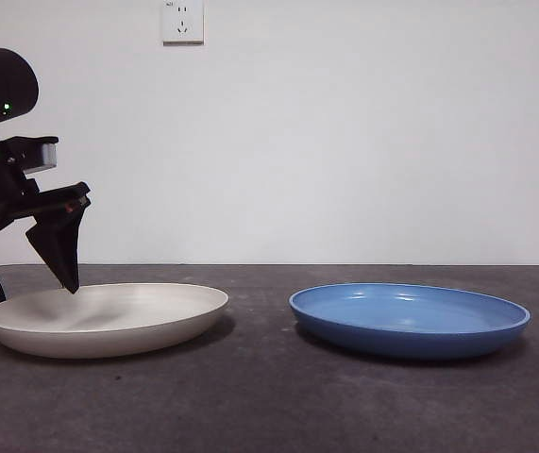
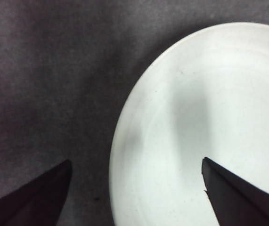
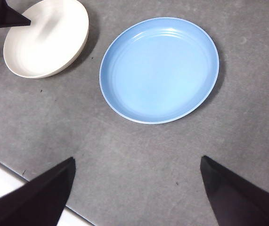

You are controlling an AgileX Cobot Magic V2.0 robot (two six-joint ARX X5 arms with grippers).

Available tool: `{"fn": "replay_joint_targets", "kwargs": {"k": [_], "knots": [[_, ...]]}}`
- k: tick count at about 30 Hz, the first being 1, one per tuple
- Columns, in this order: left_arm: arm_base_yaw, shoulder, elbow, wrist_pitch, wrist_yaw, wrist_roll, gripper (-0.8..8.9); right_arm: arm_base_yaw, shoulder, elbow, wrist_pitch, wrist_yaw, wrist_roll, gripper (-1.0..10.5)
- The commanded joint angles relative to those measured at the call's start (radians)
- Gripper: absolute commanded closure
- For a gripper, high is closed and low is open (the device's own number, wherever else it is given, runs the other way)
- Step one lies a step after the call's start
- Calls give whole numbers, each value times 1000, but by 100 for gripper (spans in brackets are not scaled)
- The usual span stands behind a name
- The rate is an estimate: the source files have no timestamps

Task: Pick up the white plate, put it on the blue plate, put it on desk

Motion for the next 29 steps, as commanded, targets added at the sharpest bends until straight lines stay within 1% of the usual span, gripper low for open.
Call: {"fn": "replay_joint_targets", "kwargs": {"k": [1, 6, 9, 12, 14, 17, 24, 29], "knots": [[-2, 28, 19, 8, -2, -3, 380, 3, 4, 19, 10, -3, 10, 521], [-2, 51, 19, 2, -2, -5, 381, 3, 4, 19, 10, -3, 10, 521], [-2, 63, 19, -4, -2, -29, 381, 3, 4, 19, 10, -3, 10, 522], [-2, 63, 19, -1, -1, -33, 387, 3, 4, 19, 10, -2, 10, 522], [-2, 63, 19, -1, -2, -34, 449, 3, 4, 19, 10, -2, 10, 521], [-2, 63, 19, -2, -2, -48, 591, 3, 4, 19, 10, -2, 10, 521], [-1, 63, 19, 3, -2, -52, 794, 3, 4, 19, 10, -2, 10, 522], [8, 61, 19, 5, -2, -58, 804, 3, 4, 19, 11, -2, 10, 521]]}}
